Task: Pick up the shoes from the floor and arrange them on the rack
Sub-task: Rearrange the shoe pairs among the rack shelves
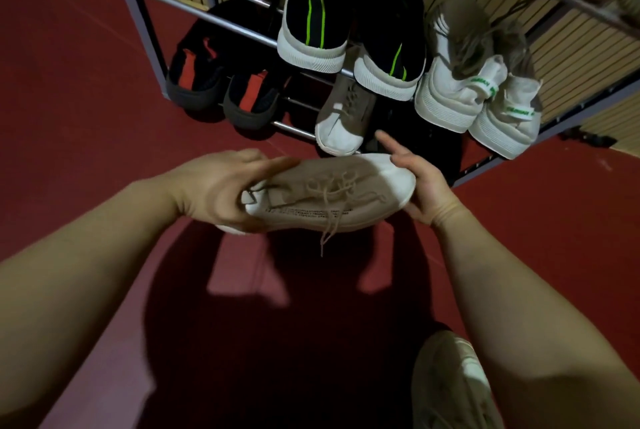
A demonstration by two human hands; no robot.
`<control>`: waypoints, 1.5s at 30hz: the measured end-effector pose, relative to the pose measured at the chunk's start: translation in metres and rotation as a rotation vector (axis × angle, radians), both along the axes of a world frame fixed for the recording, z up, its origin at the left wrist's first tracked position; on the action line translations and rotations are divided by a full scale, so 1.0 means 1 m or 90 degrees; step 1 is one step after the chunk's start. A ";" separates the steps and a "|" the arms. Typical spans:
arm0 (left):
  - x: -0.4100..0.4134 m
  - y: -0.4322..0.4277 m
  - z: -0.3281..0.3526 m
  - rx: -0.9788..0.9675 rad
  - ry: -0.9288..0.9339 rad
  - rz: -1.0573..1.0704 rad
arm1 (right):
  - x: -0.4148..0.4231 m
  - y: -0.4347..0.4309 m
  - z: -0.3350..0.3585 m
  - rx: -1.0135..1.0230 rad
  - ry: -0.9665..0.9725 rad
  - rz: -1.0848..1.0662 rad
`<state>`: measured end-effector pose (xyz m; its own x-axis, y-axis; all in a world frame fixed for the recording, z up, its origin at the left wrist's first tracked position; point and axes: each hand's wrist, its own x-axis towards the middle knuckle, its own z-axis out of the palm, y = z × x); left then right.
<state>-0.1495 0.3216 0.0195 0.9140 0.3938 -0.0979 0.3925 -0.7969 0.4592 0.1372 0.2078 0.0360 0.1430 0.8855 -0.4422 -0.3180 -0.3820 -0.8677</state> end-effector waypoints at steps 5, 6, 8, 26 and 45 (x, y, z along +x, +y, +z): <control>-0.011 -0.006 -0.012 -0.122 -0.046 0.068 | 0.002 0.000 0.010 0.044 -0.296 0.185; -0.011 -0.005 -0.012 -0.131 -0.047 0.071 | 0.003 0.001 0.011 0.037 -0.335 0.210; -0.010 -0.004 -0.013 -0.130 -0.043 0.077 | 0.003 0.003 0.014 0.031 -0.392 0.229; 0.047 -0.063 -0.044 -0.198 -0.280 0.291 | -0.102 -0.024 -0.053 0.036 -0.217 -0.175; 0.038 -0.065 -0.053 -0.557 -0.198 0.173 | -0.085 -0.039 -0.055 0.082 -0.239 -0.015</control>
